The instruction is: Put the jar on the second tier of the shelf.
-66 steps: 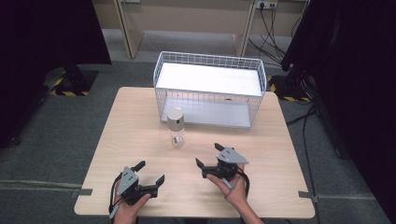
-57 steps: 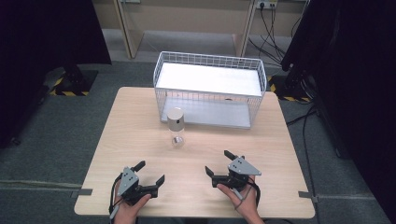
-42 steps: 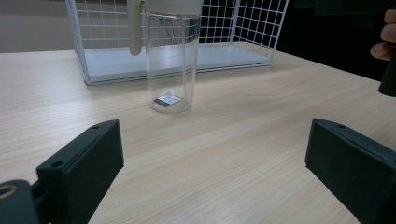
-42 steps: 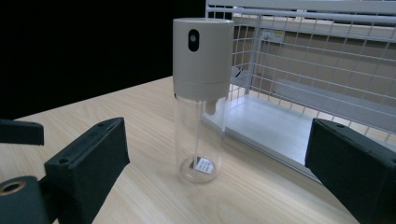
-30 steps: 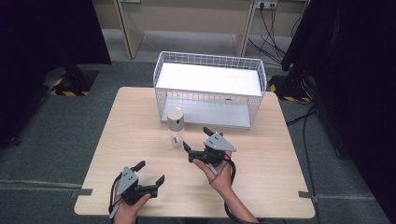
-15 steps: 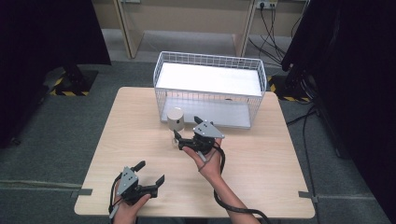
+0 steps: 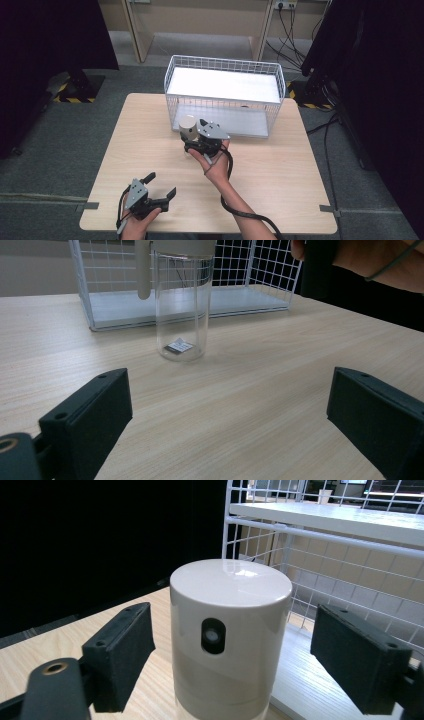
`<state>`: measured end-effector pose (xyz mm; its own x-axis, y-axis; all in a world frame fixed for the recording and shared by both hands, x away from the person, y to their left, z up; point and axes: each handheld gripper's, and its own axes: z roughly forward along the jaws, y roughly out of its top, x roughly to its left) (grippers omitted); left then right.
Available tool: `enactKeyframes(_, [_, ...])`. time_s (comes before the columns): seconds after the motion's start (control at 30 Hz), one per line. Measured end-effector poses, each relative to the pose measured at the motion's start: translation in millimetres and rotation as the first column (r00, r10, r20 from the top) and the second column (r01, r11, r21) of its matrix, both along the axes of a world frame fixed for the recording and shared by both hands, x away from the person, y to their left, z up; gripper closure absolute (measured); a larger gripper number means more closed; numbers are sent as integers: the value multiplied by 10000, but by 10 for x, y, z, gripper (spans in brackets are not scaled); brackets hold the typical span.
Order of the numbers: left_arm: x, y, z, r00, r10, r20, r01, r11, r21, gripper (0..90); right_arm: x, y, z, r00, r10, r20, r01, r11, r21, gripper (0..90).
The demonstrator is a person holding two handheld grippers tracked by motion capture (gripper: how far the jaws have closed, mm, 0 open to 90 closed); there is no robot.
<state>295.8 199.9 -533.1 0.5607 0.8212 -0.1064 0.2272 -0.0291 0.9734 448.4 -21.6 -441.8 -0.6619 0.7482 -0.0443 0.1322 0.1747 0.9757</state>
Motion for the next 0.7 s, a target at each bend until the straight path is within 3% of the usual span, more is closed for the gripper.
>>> enactKeyframes(0.47, [1,-2,1,10000,-36,1,36,10000,29,39,149,127,-53,9995,-240,-227,240,9997,6,227])
enactKeyframes(0.6, [-2,-4,1,10000,-31,14,31,10000,52,39,164,153,-77,9995,-161,-290,163,9998,78,314])
enactKeyframes(0.7, [-1,-5,1,10000,-33,10,33,10000,69,39,161,167,-80,9996,-119,-262,122,9999,100,320])
